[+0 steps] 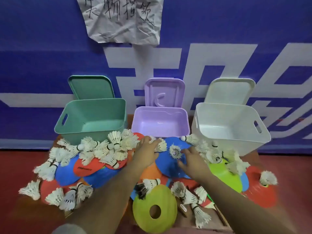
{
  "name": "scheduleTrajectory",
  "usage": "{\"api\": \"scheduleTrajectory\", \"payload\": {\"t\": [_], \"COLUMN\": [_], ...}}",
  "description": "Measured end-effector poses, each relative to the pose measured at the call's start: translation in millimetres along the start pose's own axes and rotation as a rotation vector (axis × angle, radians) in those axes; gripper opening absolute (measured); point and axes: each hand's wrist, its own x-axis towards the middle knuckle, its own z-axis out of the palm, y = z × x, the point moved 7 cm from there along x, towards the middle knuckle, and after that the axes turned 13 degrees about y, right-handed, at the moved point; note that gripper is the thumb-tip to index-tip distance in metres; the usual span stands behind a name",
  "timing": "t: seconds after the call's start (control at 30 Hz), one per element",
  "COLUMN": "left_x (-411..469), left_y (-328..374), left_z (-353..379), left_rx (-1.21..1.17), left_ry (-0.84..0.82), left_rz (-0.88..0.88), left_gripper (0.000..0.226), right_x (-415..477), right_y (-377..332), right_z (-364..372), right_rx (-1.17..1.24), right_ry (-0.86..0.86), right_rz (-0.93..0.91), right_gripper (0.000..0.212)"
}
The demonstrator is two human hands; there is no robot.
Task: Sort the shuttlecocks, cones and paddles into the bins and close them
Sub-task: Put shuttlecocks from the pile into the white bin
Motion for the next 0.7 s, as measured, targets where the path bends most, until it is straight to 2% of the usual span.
{"api": "scheduleTrajectory", "payload": {"t": [0.1,0.17,0.27,0.33,0.4,0.53,0.63,0.7], "left_x": [13.1,18.2,20.1,15.9,5.9,-13.4,-25.8,-31.6], "left_y": [11.4,12.2,9.8,8.2,9.8,13.9,16.8,25.0], "left_z": [13.4,19.0,16.2,4.0,-12.7,-39.6,-40.9,-39.0], "left_rx": [0.233,0.268,0.137,-0.117,-0.329,-0.436,-0.479,-0.548], "left_ry": [0.006,0.034,0.136,0.181,0.225,0.286,0.250,0.205], "left_rz": [0.135,0.149,0.131,0.060,0.010,-0.069,-0.137,-0.163], "left_gripper": [0.034,0.023,0.022,0.025,0.020,0.003,0.022,0.045], "right_x": [7.8,10.0,18.0,22.3,22.4,15.4,8.4,7.2], "right_y": [0.5,0.6,3.8,7.3,9.1,26.2,32.2,28.5], "right_z": [18.8,31.1,34.9,29.1,12.2,-32.6,-63.1,-80.9], "right_rx": [-0.022,-0.054,-0.093,-0.027,0.191,0.611,0.925,1.091], "right_ry": [0.005,-0.009,0.107,0.169,0.225,0.301,0.327,0.326], "right_rz": [-0.078,-0.077,-0.103,-0.109,-0.066,0.182,0.338,0.386], "right_gripper": [0.042,0.035,0.019,0.013,0.013,0.008,0.009,0.009]}}
